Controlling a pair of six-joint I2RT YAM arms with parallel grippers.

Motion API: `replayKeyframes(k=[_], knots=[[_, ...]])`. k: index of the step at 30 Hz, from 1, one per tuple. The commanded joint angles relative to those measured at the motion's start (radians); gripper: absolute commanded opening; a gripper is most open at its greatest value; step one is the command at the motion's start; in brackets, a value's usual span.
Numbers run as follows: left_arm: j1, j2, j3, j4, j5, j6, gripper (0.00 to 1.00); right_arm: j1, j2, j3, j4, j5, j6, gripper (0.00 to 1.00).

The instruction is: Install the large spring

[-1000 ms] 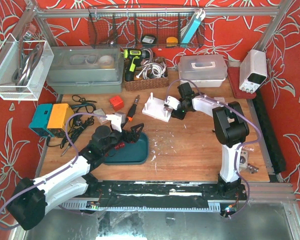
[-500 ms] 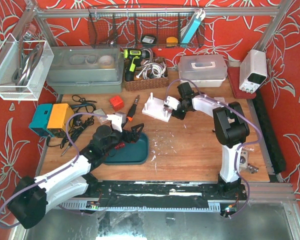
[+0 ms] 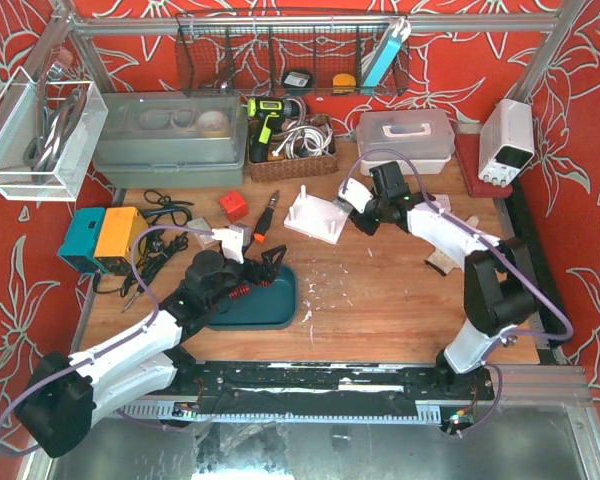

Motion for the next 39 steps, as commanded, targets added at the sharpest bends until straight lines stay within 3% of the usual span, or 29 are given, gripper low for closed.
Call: replayKeyframes(k=[1, 9, 12, 15, 21, 32, 39], knots=[[-0.006, 0.002, 0.011, 0.013, -0.015, 0.007, 1.00, -0.008, -0.080, -0.037, 0.041, 0.141, 0.221, 0.00], [-0.006, 0.005, 0.011, 0.018, 0.006, -0.005, 1.00, -0.054, -0.099, -0.153, 0.109, 0.504, 0.564, 0.00], [-0.006, 0.008, 0.012, 0.020, 0.014, -0.009, 1.00, -0.091, -0.008, -0.062, -0.063, 0.599, 0.681, 0.00], [-0.006, 0.012, 0.014, 0.019, 0.018, -0.011, 1.00, -0.130, 0.104, 0.035, -0.163, 0.585, 0.714, 0.00], [-0.006, 0.015, 0.016, 0.013, 0.001, -0.010, 1.00, -0.196, 0.173, 0.050, -0.154, 0.540, 0.774, 0.00], [-0.006, 0.033, 0.019, 0.016, -0.006, -0.010, 1.00, -0.235, 0.215, 0.094, -0.207, 0.515, 0.789, 0.28], [-0.006, 0.038, 0.022, 0.008, -0.023, -0.010, 1.00, -0.233, 0.136, 0.074, -0.236, 0.489, 0.804, 0.39]])
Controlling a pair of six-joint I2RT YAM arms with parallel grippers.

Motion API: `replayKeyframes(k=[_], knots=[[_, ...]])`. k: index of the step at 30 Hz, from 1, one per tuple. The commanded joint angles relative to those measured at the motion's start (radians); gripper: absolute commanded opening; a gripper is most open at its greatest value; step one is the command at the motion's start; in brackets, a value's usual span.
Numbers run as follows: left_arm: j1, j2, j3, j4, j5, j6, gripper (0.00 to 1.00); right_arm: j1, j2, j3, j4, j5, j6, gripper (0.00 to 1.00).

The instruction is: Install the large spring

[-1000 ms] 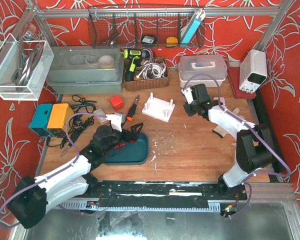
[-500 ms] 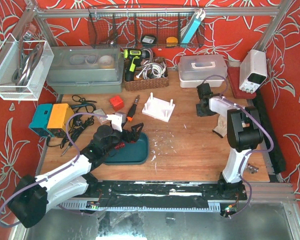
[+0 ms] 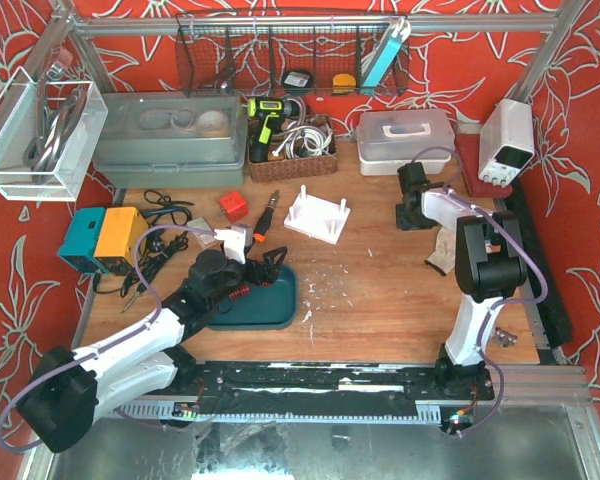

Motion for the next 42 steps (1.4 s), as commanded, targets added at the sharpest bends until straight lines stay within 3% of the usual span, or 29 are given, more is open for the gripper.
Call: replayKeyframes(k=[1, 8, 13, 17, 24, 27, 31, 35, 38, 42], knots=[[-0.006, 0.003, 0.024, 0.005, -0.031, -0.001, 1.00, -0.003, -0.085, 0.001, -0.068, -0.023, 0.030, 0.40], [-0.006, -0.035, 0.012, 0.009, -0.070, -0.043, 1.00, 0.068, -0.315, -0.102, -0.051, -0.144, 0.078, 0.48], [-0.006, -0.003, 0.014, -0.037, -0.224, -0.186, 1.00, 0.289, -0.481, -0.215, 0.012, -0.115, 0.075, 0.54], [-0.002, 0.005, 0.099, -0.294, -0.382, -0.445, 1.00, 0.376, -0.578, -0.300, 0.091, -0.158, 0.076, 0.60], [0.005, -0.060, 0.244, -0.626, -0.417, -0.633, 1.00, 0.450, -0.627, -0.399, 0.189, -0.153, 0.092, 0.89], [0.005, -0.087, 0.274, -0.753, -0.378, -0.796, 0.89, 0.455, -0.634, -0.413, 0.197, -0.120, 0.087, 0.98], [0.004, -0.037, 0.363, -0.998, -0.358, -0.970, 0.80, 0.457, -0.661, -0.439, 0.223, -0.085, 0.090, 0.99], [0.005, 0.121, 0.530, -1.360, -0.435, -1.124, 0.72, 0.459, -0.684, -0.460, 0.245, -0.088, 0.087, 0.99], [0.004, 0.177, 0.568, -1.421, -0.494, -1.098, 0.70, 0.461, -0.688, -0.457, 0.238, -0.091, 0.082, 0.99], [0.005, 0.190, 0.521, -1.424, -0.461, -1.104, 0.65, 0.462, -0.696, -0.463, 0.244, -0.094, 0.078, 0.99]])
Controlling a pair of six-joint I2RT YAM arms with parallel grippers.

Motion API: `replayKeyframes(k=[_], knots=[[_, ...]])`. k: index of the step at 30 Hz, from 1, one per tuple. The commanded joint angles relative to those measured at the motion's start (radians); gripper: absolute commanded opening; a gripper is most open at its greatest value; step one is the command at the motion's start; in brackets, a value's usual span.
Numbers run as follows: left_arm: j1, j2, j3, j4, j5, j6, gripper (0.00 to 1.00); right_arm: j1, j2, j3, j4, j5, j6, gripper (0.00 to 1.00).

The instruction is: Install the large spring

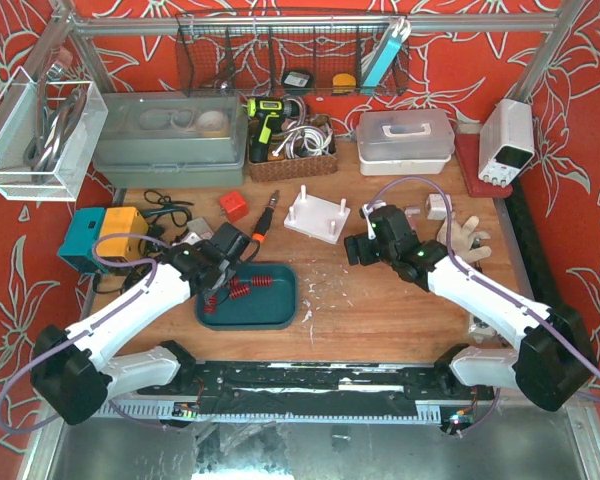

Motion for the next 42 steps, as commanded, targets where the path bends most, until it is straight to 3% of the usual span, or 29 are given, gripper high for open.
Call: replayKeyframes(k=[1, 8, 34, 42], knots=[[0.003, 0.001, -0.043, -0.150, -0.020, -0.075, 0.64, 0.008, -0.024, -0.016, 0.018, 0.023, -0.002, 0.99], [0.003, -0.022, -0.103, -0.108, -0.015, -0.063, 0.57, 0.011, -0.015, -0.013, 0.021, 0.014, -0.004, 0.99], [0.003, 0.104, -0.255, 0.117, 0.098, 0.047, 0.63, 0.021, 0.000, -0.011, 0.024, 0.035, -0.019, 0.98], [-0.009, 0.075, -0.208, 0.118, 0.159, 0.080, 0.62, 0.023, 0.002, -0.011, 0.020, 0.052, -0.025, 0.98]])
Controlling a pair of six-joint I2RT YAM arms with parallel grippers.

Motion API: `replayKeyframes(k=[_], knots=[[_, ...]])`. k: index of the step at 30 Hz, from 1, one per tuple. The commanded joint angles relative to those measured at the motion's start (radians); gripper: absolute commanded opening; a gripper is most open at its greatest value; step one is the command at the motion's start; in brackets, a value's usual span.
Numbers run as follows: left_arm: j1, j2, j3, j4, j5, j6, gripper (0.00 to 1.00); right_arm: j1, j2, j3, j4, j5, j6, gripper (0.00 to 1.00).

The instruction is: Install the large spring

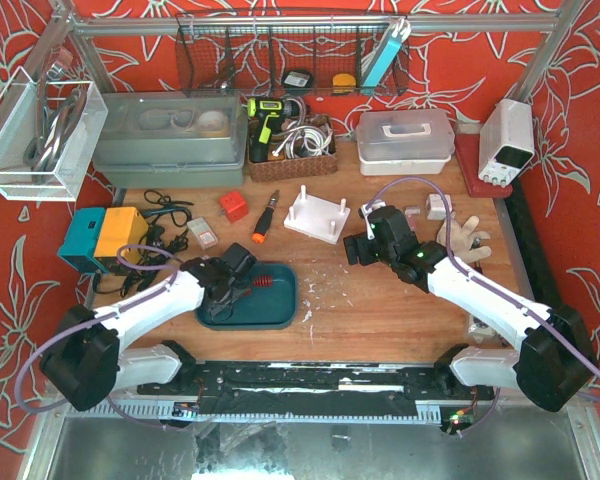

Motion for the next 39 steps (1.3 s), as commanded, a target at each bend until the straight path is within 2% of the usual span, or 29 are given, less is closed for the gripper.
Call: replayKeyframes(k=[1, 4, 9, 23, 39], knots=[[-0.009, -0.038, 0.026, -0.001, 0.056, 0.017, 0.62, 0.006, 0.008, -0.007, 0.005, 0.033, -0.016, 0.98], [-0.011, -0.085, 0.050, -0.029, 0.048, 0.015, 0.63, 0.006, 0.011, -0.006, 0.003, 0.042, -0.018, 0.98], [-0.011, -0.109, 0.036, -0.075, -0.045, -0.015, 0.62, 0.008, 0.015, -0.005, 0.005, 0.044, -0.021, 0.98], [-0.009, -0.008, -0.032, -0.024, -0.079, -0.059, 0.42, 0.009, 0.014, -0.004, 0.002, 0.047, -0.024, 0.98], [-0.008, 0.125, -0.058, 0.045, -0.074, -0.069, 0.42, 0.009, 0.010, -0.005, 0.002, 0.047, -0.026, 0.99]])
